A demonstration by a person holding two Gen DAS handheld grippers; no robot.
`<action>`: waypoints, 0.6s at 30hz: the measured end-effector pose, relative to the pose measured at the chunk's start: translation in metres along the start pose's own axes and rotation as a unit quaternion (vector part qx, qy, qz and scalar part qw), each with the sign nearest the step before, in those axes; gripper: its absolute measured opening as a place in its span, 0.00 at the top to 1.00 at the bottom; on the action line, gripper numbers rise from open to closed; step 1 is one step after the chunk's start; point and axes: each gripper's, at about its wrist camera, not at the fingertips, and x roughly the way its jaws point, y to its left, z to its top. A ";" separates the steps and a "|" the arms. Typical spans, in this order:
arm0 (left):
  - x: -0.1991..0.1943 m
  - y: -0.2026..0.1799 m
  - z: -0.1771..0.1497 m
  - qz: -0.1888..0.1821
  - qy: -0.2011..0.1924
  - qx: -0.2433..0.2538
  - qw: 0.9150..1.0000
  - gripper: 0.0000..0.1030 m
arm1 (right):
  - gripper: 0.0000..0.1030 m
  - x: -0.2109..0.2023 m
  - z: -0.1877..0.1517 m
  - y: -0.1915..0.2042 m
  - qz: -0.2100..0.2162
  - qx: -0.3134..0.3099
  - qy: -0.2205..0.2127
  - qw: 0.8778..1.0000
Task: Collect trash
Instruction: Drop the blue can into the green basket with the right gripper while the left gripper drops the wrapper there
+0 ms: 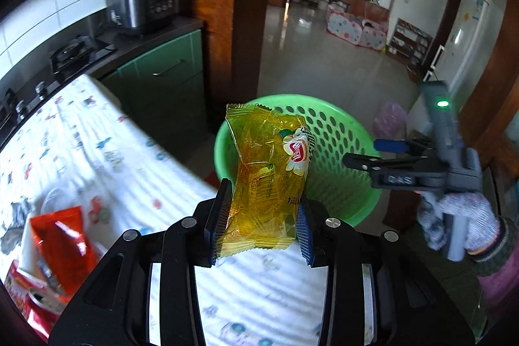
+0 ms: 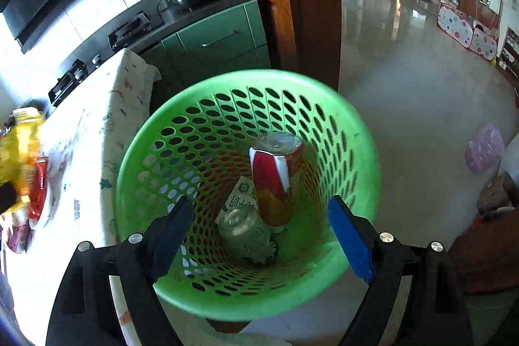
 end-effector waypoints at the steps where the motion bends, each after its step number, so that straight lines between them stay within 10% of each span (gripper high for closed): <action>1: 0.007 -0.004 0.002 -0.003 0.005 0.002 1.000 0.64 | 0.20 -0.005 -0.002 0.000 0.000 -0.001 -0.003 1.000; 12: 0.060 -0.024 0.015 0.005 0.039 0.012 0.999 0.59 | 0.20 -0.045 -0.022 -0.003 0.010 -0.011 -0.030 0.999; 18: 0.066 -0.022 0.015 -0.009 0.035 0.006 0.999 0.26 | 0.20 -0.048 -0.024 0.001 0.013 -0.011 -0.031 0.999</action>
